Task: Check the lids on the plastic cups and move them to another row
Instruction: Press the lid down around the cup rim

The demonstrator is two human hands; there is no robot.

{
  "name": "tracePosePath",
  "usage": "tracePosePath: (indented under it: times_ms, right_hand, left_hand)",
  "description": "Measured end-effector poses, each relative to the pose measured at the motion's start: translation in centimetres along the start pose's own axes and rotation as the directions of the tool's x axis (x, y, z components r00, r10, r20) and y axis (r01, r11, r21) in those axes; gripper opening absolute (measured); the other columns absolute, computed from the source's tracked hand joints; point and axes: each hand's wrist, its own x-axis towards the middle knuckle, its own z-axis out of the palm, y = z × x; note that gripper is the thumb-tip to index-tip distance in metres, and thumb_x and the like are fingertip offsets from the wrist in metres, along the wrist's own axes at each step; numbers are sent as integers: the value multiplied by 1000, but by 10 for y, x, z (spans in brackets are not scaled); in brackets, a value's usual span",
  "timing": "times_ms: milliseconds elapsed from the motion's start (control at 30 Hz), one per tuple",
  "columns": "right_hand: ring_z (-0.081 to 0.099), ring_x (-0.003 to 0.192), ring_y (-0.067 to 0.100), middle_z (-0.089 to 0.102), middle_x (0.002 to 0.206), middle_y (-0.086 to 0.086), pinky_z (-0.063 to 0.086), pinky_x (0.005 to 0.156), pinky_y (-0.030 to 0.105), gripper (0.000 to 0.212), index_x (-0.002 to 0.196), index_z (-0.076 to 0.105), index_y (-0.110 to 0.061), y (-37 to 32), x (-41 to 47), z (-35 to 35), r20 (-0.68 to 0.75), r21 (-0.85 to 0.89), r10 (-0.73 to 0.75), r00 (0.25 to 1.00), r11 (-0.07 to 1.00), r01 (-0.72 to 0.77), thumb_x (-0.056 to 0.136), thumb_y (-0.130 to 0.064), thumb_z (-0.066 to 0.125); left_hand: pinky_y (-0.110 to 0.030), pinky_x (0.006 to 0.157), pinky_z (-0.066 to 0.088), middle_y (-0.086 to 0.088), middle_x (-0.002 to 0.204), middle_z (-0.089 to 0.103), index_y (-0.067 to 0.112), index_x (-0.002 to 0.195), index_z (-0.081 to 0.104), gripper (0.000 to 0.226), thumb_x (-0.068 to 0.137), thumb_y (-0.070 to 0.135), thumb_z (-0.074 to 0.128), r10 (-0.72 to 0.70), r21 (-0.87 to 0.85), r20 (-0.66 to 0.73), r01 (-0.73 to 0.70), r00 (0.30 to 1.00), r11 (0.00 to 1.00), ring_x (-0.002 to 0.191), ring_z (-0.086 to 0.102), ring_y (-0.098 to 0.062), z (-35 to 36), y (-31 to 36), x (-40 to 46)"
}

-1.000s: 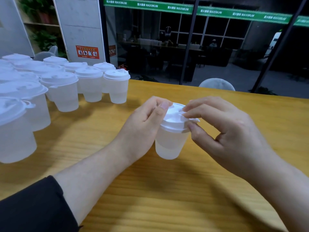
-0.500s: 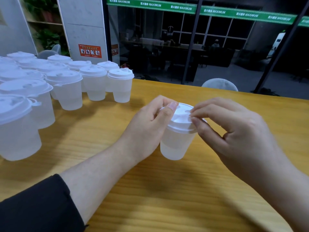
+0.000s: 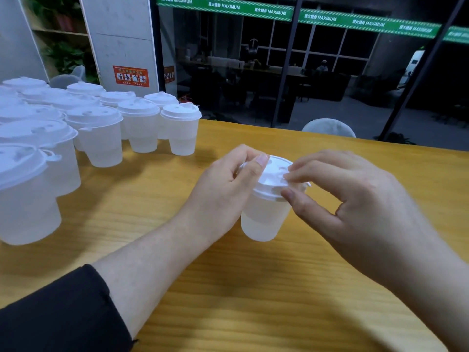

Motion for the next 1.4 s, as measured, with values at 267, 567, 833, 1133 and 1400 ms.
tracePosePath:
  times_ms: [267,567,833,1133,1400]
  right_hand:
    - [41,132,-13,43,144,-33,37,103,17,104,153,28,-50,0,16,16,287,292,251,925,897,-333,63,-80,68]
    - [55,102,-18,57,124,-21,44,74,1,75,141,45,-43,-10,29,23,219,540,420,881,700,-468,76,-46,83]
    - [60,104,-16,63,124,-25,47,74,4,84,141,49,-50,-23,44,15,190,621,395,899,661,-421,64,-72,76]
    - [62,96,-14,72,112,-17,45,71,3,60,129,62,-36,-21,38,26,117,654,442,889,640,-404,76,-57,81]
    - [59,111,-13,67,121,-23,46,79,4,67,135,50,-47,-15,32,18,151,629,393,907,670,-395,74,-69,67]
  left_hand:
    - [-41,91,59,1,111,72,40,138,53,74,88,83,20,-179,-120,-111,165,978,979,101,70,-18,2,-3,-1]
    - [-45,87,60,-8,105,79,25,117,73,53,105,62,37,-533,-403,50,506,844,763,97,75,-29,1,-2,1]
    - [-25,50,46,-4,88,67,19,121,73,45,100,54,56,-569,-698,344,609,747,377,62,58,-19,1,12,-2]
    - [-25,48,39,0,68,67,18,97,75,36,92,53,68,-705,-736,55,506,707,450,54,55,-18,18,18,-8]
    - [-21,37,28,-5,70,62,16,110,71,50,93,62,61,-670,-709,184,569,719,416,47,50,-16,13,15,-7]
